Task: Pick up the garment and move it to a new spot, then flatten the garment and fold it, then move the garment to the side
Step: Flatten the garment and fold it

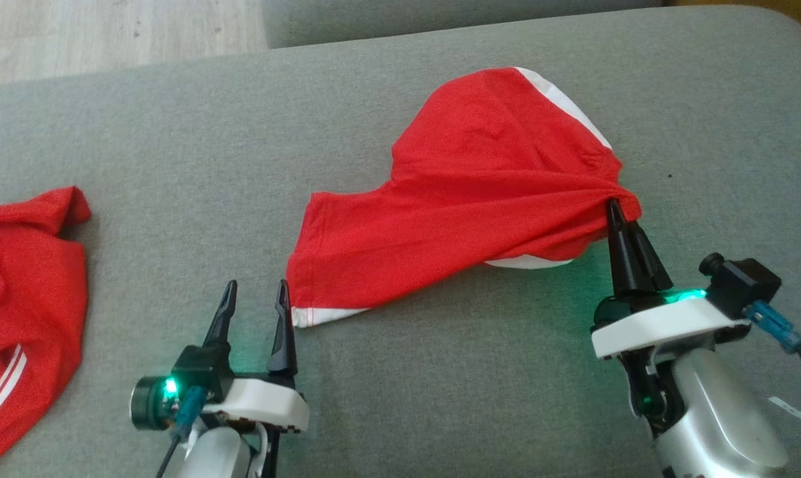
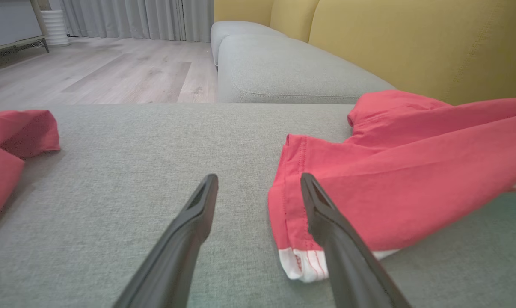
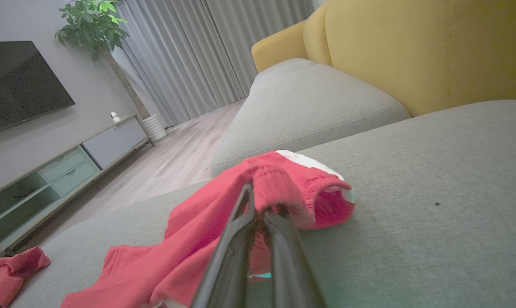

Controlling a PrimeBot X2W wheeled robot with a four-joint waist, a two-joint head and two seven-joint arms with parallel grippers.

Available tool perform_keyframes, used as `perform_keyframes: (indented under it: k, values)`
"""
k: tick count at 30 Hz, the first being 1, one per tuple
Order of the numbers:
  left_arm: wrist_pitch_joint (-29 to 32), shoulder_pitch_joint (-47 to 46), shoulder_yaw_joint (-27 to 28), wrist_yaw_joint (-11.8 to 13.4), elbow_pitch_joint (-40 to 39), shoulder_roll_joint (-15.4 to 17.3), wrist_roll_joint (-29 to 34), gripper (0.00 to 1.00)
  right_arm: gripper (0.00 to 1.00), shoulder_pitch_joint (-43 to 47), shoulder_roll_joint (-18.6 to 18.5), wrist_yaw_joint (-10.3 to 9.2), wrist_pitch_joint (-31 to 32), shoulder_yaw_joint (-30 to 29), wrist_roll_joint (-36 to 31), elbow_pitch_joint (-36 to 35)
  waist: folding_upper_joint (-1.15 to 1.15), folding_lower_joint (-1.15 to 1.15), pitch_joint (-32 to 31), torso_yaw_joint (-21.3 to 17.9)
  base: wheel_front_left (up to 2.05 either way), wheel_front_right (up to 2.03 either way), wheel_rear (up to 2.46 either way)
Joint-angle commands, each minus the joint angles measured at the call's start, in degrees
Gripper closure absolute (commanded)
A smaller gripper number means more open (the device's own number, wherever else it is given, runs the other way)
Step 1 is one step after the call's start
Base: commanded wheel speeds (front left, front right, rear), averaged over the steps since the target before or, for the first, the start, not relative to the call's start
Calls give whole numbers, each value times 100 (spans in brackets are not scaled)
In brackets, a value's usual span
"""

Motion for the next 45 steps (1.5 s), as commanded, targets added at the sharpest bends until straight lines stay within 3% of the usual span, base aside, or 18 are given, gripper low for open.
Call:
perform_keyframes:
  k: [1, 9, 17, 20, 21, 22, 23, 27, 31, 39, 45]
  values:
    - [-29, -51, 120, 6, -146, 38, -41, 0, 100, -45, -48, -4, -22, 115, -35, -224, 0, 1, -11, -19, 0, 0, 0]
    - [-29, -176, -169, 19, -148, 38, -124, 0, 100, -375, -289, -4, -22, 195, -191, -19, 0, 1, 227, 202, 0, 0, 0]
    - [-29, -358, -521, 58, -133, 38, -216, 0, 98, -1445, -399, -4, 185, 231, -611, 1148, 0, 1, 519, 728, 0, 0, 0]
    - [-29, -417, -587, 83, -131, 38, -228, 0, 67, -1793, -370, -4, 285, 196, -825, 1823, 0, 1, 597, 870, 0, 0, 0]
    - [-29, -429, -600, 89, -129, 38, -234, 0, 49, -1874, -325, -4, 286, 151, -835, 2043, 0, 1, 609, 903, 0, 0, 0]
    - [-29, -437, -608, 96, -130, 38, -235, 0, 5, -1944, -312, -4, 283, 126, -898, 2269, 0, 1, 613, 921, 0, 0, 0]
    - [-29, -440, -614, 104, -132, 38, -239, 0, 0, -2001, -306, -4, 252, 112, -975, 2458, 0, 1, 609, 937, 0, 0, 0]
    - [-29, -405, -551, 138, -121, 38, -238, 0, 0, -2011, -157, -4, 66, -46, -1037, 2928, 0, 1, 510, 876, 0, 0, 0]
    - [-29, -340, -431, 147, -118, 38, -206, 0, 0, -1869, -84, -4, -8, -130, -999, 2884, 0, 1, 398, 740, 0, 0, 0]
    - [-29, -117, 20, 108, -164, 38, -62, 0, 0, -806, 42, -4, -20, -452, -998, 1277, 0, 1, 14, 358, 0, 0, 0]
    - [-29, 92, 259, 32, -105, 38, 9, 0, 0, -169, 143, -4, -21, -451, -1101, 948, 0, 1, -274, 231, 0, 0, 0]
